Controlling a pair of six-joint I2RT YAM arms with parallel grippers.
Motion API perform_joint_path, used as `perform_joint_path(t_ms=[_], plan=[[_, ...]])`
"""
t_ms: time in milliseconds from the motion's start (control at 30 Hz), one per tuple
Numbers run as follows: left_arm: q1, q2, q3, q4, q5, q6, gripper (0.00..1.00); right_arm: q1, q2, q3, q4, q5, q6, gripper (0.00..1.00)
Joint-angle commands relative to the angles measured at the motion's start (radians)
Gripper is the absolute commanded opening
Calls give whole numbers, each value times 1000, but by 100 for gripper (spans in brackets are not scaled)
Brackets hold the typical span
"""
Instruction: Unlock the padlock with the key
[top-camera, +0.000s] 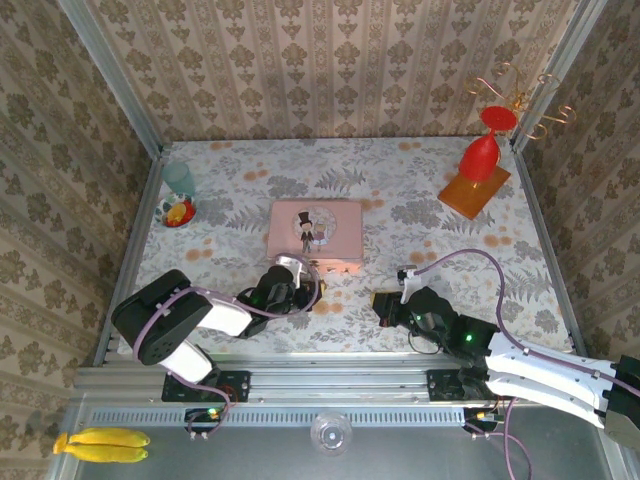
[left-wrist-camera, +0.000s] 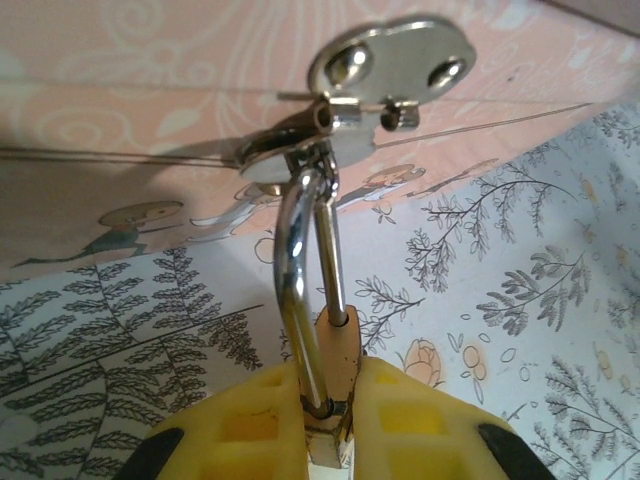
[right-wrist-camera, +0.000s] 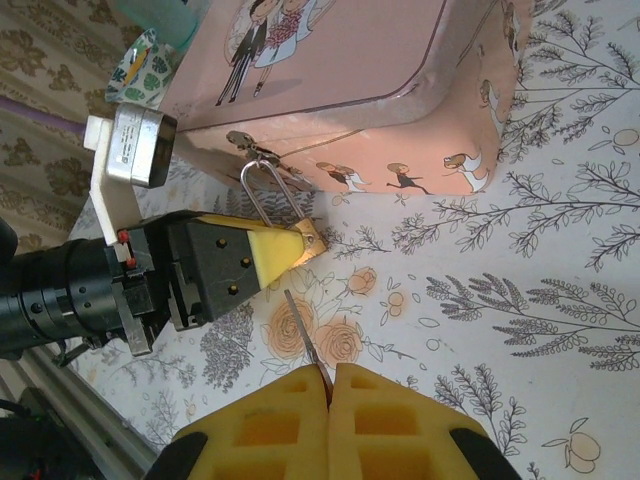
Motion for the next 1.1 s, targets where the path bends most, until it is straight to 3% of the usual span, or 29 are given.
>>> perform_joint_path(t_ms=[0, 333, 1067], plan=[[-4, -61, 8, 43, 11, -88, 6, 8, 15, -17, 53, 26, 83, 0], [2, -219, 46, -112, 23, -186, 6, 8, 153, -10, 159, -27, 166, 0], [25, -254, 0, -69, 81, -380, 0, -40, 525, 65, 442, -279, 249, 0]])
